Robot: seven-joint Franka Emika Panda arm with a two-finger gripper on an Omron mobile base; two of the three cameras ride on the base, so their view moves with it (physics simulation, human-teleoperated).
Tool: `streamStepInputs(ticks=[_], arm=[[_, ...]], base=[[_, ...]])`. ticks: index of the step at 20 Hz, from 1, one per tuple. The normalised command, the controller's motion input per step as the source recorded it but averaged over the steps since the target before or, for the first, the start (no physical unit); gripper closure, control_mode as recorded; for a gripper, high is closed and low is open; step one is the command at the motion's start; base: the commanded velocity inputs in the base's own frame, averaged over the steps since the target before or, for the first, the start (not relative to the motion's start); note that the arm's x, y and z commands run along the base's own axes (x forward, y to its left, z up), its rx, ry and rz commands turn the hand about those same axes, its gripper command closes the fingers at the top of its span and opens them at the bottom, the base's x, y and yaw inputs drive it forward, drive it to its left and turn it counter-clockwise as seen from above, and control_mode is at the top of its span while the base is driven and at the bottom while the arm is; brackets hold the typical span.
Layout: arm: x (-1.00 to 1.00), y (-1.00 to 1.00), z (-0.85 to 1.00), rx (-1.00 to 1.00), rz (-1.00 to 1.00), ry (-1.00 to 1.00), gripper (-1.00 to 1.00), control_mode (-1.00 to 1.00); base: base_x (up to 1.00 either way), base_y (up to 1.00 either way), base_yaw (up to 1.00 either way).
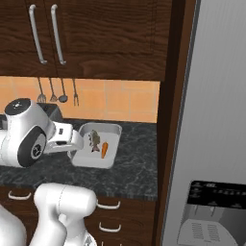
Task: Place one carrot and one fish in each tupperware on the nearby counter, to pack two identical lunches.
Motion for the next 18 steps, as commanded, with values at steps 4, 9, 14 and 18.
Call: streamStepInputs(ticks=[4,9,14,18], arm=[[0.0,0.0,0.0,0.0,0.0,0.0,-1.0,1.0],[0.0,0.0,0.0,0.0,0.0,0.0,-1.0,1.0],[0.0,0.0,0.0,0.0,0.0,0.0,-1.0,1.0],[0.0,0.0,0.0,0.0,0.0,0.0,-1.0,1.0]], base=[[-1.0,-0.02,0.0],[-0.97,-0.66,-0.02],[-0.36,-1.0,-0.07],[0.02,-1.0,-0.04]])
